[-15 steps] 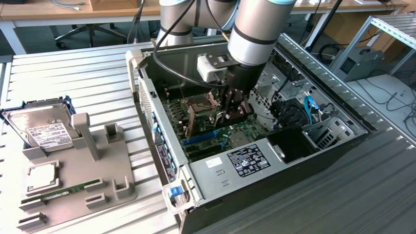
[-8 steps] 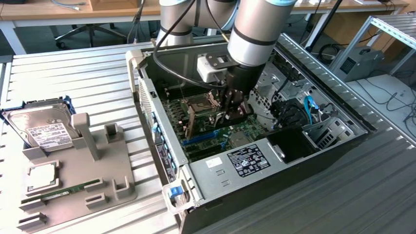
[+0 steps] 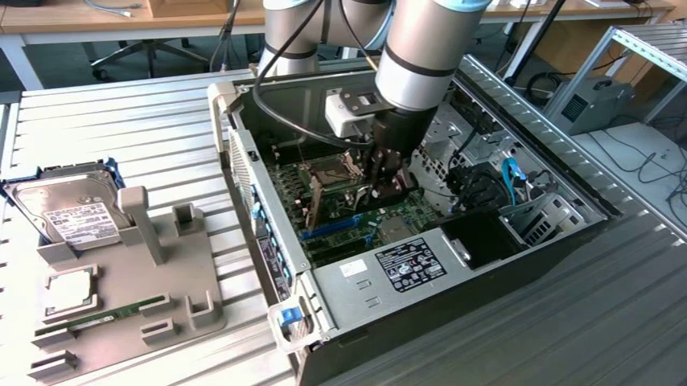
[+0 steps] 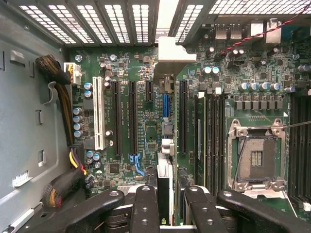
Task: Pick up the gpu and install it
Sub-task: 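Insert the gpu into the slot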
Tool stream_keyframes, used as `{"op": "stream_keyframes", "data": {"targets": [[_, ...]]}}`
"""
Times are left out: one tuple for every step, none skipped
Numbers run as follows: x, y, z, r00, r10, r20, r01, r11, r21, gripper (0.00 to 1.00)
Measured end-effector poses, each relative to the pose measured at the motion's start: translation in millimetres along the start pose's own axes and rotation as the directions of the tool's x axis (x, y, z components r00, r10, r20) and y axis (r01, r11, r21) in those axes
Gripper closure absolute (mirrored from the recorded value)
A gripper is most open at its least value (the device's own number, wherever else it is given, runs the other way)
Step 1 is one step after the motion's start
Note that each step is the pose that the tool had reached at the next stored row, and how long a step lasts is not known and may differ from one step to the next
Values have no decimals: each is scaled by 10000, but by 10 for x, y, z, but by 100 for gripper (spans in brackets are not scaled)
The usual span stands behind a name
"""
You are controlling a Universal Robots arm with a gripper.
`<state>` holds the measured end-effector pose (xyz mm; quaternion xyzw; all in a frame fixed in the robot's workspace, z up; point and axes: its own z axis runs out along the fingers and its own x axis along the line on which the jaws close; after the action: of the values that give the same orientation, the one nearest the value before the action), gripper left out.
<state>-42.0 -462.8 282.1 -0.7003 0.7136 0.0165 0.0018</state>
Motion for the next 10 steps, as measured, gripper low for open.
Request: {"op": "stream_keyframes", "data": {"targets": [[0, 0, 3, 10000, 0, 1, 0, 10000, 0, 74], [0, 0, 5, 10000, -1, 0, 1, 10000, 0, 74], [0, 0, 8, 10000, 0, 1, 0, 10000, 0, 74], [0, 0, 10, 10000, 0, 0, 0, 10000, 0, 74], [0, 0, 12, 10000, 0, 0, 0, 10000, 0, 74], [0, 0, 15, 10000, 0, 0, 0, 10000, 0, 74], [1, 0, 17, 10000, 0, 0, 0, 10000, 0, 74], [1, 0, 20, 10000, 0, 1, 0, 10000, 0, 74], [1, 0, 23, 10000, 0, 1, 0, 10000, 0, 74], [1, 0, 26, 10000, -1, 1, 1, 10000, 0, 74]]}}
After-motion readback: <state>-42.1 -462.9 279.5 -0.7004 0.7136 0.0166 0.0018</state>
